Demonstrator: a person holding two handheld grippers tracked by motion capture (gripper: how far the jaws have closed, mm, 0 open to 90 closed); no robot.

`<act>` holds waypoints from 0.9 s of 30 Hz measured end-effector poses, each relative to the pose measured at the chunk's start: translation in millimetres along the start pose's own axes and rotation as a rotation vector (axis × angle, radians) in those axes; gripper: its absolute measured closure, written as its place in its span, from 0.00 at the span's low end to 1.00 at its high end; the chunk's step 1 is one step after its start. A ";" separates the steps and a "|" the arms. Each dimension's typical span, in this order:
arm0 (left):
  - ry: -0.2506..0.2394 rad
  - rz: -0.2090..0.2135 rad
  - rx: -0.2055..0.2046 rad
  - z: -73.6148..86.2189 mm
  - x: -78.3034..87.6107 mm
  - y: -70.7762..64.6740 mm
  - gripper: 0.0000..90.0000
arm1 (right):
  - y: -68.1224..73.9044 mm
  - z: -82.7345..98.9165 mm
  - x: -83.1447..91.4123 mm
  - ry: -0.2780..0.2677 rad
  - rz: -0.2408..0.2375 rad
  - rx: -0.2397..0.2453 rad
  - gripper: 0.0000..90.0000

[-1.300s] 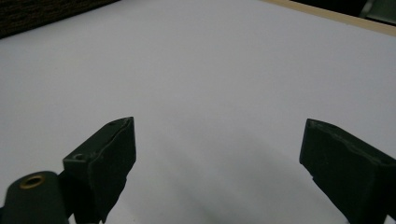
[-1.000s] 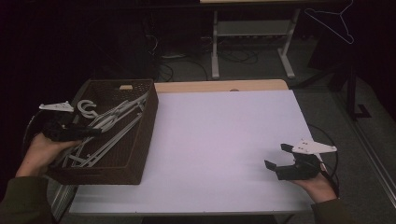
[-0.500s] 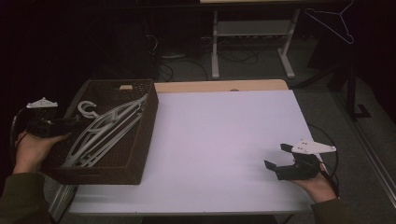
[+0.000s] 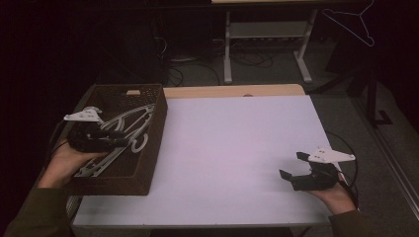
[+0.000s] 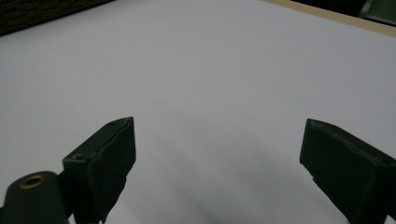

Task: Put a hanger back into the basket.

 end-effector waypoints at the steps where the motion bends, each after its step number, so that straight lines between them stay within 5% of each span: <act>1: 0.000 0.020 0.006 -2.4 -4.6 -4.8 0.63 | -0.4 0.4 0.2 0.001 0.000 0.001 0.11; 5: 0.039 0.065 0.006 -7.2 -25.0 -18.6 0.63 | -1.7 0.6 1.2 -0.002 0.003 0.003 0.11; 11: 0.102 0.051 0.039 -5.4 -45.2 -21.0 0.65 | -1.8 0.3 2.2 -0.004 0.004 0.001 0.11; 16: 0.077 0.041 0.054 -9.0 -38.1 -20.8 0.77 | -2.0 0.3 1.5 -0.002 0.007 0.008 0.11; 21: 0.101 0.006 0.034 -14.8 -30.5 -19.6 0.82 | -1.7 -2.6 2.7 -0.013 0.012 0.009 0.11; 27: 0.039 -0.050 0.068 -27.0 2.1 2.0 0.84 | -2.0 -6.4 6.2 -0.029 0.017 0.012 0.11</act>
Point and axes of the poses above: each handheld gripper's, and its own axes: x roughly backward along the jaws, z roughly out of its underside, y roughly to its left, the point moved 9 cm from there along -x, roughly forward along the jaws, and after that the axes turned 7 degrees about y, right-handed, at the moved point
